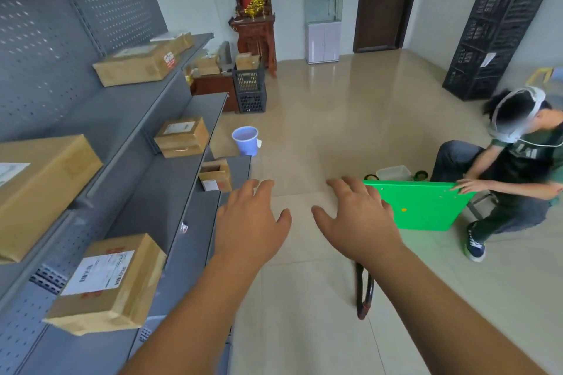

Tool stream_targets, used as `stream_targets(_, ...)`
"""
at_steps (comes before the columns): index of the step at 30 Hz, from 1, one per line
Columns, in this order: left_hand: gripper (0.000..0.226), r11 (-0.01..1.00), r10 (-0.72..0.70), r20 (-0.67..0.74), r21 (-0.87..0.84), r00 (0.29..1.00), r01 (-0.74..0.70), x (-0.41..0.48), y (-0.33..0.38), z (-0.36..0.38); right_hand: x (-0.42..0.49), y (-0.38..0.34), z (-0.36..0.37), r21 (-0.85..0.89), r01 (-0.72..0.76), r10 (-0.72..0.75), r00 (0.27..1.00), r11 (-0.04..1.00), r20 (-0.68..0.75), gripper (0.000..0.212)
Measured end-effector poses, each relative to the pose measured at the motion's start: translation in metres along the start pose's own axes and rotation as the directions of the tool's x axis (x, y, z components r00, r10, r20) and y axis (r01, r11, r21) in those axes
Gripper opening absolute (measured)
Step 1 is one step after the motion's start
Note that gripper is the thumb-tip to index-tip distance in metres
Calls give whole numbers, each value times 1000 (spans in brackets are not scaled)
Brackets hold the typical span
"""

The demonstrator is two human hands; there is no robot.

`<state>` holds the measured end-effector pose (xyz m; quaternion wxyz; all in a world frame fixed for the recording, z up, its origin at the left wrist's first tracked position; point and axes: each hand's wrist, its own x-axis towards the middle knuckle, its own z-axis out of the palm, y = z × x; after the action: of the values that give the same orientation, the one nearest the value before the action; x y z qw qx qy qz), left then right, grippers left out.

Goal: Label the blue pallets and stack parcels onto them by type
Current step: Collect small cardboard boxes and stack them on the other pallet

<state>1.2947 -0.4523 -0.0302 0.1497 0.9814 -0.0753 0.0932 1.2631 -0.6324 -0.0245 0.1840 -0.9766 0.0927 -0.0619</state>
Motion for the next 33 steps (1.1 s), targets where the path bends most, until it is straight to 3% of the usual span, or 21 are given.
stream_targets(11, 58, 998, -59, -44, -8, 997, 59, 183, -24, 37, 196, -19, 35, 6, 70, -70, 996, 998, 52, 62)
stream_targets(22, 61, 998, 63, 12, -1, 998, -63, 411, -70, 70, 400, -63, 73, -37, -51, 52, 999, 998, 13, 64)
stream_targets(33, 62, 995, 104, 33, -16, 994, -103, 594, -67, 123, 577, -53, 98, -20, -105, 106, 994, 994, 21, 65)
